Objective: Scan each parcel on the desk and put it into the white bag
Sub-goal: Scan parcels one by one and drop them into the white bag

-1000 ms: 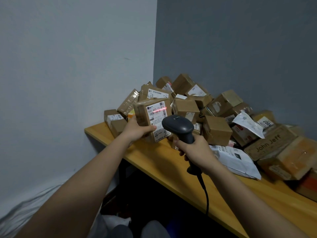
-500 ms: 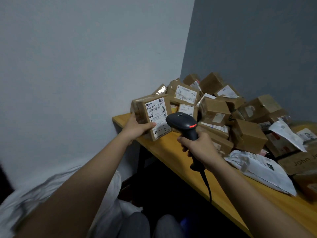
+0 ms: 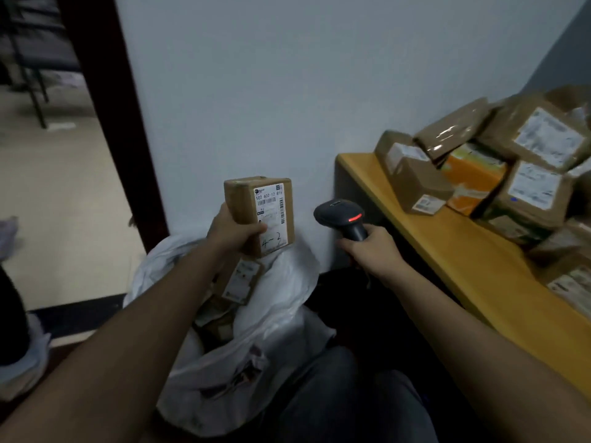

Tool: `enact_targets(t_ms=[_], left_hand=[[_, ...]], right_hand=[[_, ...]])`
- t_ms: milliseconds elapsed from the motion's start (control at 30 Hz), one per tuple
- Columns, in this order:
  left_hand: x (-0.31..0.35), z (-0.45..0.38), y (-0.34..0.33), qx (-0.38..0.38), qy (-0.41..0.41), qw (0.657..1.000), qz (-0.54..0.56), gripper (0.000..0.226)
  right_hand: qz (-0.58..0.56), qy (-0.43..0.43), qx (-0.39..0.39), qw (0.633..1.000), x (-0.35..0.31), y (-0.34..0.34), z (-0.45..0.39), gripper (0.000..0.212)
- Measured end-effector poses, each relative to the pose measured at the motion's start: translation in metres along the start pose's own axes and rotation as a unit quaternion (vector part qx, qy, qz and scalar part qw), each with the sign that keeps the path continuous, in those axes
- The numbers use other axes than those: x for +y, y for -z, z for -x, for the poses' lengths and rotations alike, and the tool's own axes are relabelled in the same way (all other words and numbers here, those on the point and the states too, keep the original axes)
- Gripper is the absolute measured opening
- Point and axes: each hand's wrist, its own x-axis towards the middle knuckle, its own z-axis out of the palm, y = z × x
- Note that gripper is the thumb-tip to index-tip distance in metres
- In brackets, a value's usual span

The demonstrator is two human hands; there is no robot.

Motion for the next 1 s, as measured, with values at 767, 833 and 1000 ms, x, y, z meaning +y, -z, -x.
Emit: enact_targets(t_ms=[767,833,1000], left_hand=[[-0.216,-0.063,-0.043,0.039,0.068,0.861,-0.502,0.091],[-0.229,-0.076,-0.044,0.012,0.072,0.851,-0.519,0.086],[-0.246,-0.096,-0.039,-0.001,0.08,0.841,-0.534,0.074]], right_hand=[[-0.02,-0.152,-0.095,0.984,0.181,-0.179,-0.132,0.015],[-0.026,-0.153,-0.089,0.984,0.192,-0.188,-0.139,0.016],[-0.029,-0.102,-0.088,0.99,0.213,-0.205,-0.15,0.014]])
